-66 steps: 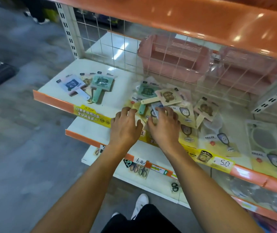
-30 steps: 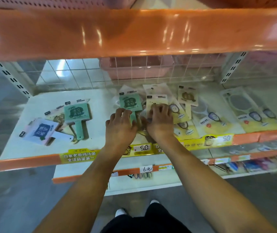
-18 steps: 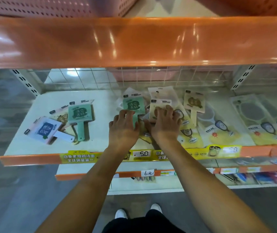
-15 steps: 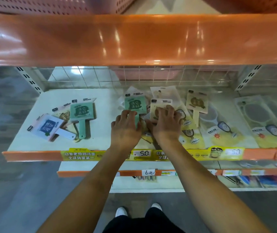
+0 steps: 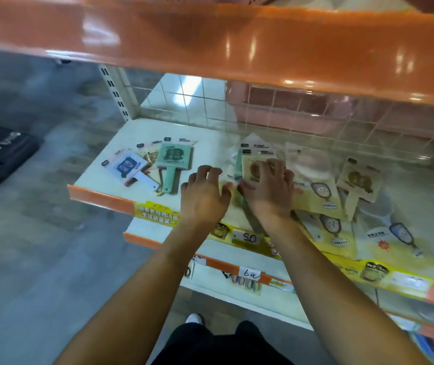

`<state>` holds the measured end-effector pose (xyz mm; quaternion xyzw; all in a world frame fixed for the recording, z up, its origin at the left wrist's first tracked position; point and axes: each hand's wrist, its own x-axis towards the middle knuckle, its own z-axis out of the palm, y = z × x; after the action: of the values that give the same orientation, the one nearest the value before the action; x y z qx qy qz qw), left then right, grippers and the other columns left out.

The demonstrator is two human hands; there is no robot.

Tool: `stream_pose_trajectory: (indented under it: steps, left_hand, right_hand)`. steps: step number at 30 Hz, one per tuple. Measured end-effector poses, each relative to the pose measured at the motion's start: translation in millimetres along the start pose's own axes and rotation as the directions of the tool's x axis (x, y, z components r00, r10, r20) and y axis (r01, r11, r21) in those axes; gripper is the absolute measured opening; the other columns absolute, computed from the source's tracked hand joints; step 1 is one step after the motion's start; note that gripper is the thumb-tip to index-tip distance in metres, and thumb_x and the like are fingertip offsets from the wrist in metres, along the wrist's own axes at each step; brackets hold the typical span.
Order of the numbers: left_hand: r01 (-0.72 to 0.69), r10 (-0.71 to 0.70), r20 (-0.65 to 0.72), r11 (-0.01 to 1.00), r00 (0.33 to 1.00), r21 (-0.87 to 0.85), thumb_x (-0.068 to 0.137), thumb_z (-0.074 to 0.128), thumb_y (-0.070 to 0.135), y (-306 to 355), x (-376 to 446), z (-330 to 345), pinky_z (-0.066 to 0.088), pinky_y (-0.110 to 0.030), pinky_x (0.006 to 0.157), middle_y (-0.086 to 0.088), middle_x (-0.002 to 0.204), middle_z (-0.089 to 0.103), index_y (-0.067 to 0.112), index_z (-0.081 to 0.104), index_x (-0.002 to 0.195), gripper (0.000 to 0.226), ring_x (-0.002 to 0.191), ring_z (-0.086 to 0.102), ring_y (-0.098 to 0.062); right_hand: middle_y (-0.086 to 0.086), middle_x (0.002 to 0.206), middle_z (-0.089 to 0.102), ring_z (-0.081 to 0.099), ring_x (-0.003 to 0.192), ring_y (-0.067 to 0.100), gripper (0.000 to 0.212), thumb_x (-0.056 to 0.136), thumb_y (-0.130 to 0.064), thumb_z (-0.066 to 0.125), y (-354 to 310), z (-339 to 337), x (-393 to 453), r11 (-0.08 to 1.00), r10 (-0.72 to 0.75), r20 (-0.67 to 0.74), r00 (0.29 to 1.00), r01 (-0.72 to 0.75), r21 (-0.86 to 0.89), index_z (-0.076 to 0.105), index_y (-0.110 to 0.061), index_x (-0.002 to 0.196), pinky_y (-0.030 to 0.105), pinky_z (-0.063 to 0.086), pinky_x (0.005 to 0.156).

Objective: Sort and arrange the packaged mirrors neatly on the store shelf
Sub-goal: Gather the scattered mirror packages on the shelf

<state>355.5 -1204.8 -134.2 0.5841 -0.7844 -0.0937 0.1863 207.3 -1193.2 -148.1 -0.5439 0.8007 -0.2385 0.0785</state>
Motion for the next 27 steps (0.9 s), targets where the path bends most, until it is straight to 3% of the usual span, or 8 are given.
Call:
stream_pose_trajectory:
  steps: [6, 13, 20, 27]
  left_hand:
    - [0.221, -0.214, -0.077, 0.97, 0.974, 0.098, 0.09, 0.052, 0.03, -59, -11, -30, 0.041, -0.045, 0.089, -0.011, 0.132, 0.05, 0.016, 0.05, 0.131, 0.043, 0.116, 0.049, -0.036]
    - [0.29, -0.28, -0.122, 0.954, 0.952, 0.073, 0.091, 0.052, 0.032, -139, -2, -58, 0.039, -0.044, 0.089, -0.011, 0.133, 0.05, 0.015, 0.052, 0.128, 0.041, 0.115, 0.049, -0.036]
    - [0.241, -0.237, -0.095, 0.97, 0.967, 0.029, 0.089, 0.049, 0.037, -214, 27, -80, 0.038, -0.042, 0.09, -0.009, 0.134, 0.05, 0.014, 0.054, 0.127, 0.045, 0.118, 0.049, -0.035]
    - [0.208, -0.207, -0.03, 0.978, 0.978, 0.009, 0.087, 0.051, 0.03, -247, 45, -89, 0.038, -0.043, 0.09, -0.007, 0.132, 0.051, 0.017, 0.054, 0.126, 0.041, 0.116, 0.048, -0.034]
  right_hand:
    - [0.002, 0.13, 0.043, 0.039, 0.12, 0.034, 0.043, 0.077, -0.048, 0.064, -58, 34, 0, 0.986, -0.159, 0.066, 0.985, 0.156, 0.053, 0.059, -0.022, 0.111, 0.038, 0.035, 0.097]
    - [0.002, 0.124, 0.047, 0.046, 0.114, 0.032, 0.04, 0.075, -0.048, 0.064, -131, 76, 12, 0.952, -0.305, 0.047, 0.951, 0.303, 0.043, 0.061, -0.022, 0.104, 0.034, 0.031, 0.096]
    - [0.001, 0.123, 0.05, 0.045, 0.11, 0.03, 0.039, 0.075, -0.047, 0.069, -211, 118, 23, 0.964, -0.265, 0.025, 0.964, 0.264, 0.031, 0.064, -0.023, 0.106, 0.036, 0.037, 0.099]
    - [0.005, 0.126, 0.051, 0.044, 0.112, 0.032, 0.041, 0.076, -0.044, 0.069, -236, 136, 36, 0.979, -0.206, 0.018, 0.978, 0.206, 0.003, 0.064, -0.02, 0.109, 0.041, 0.038, 0.099]
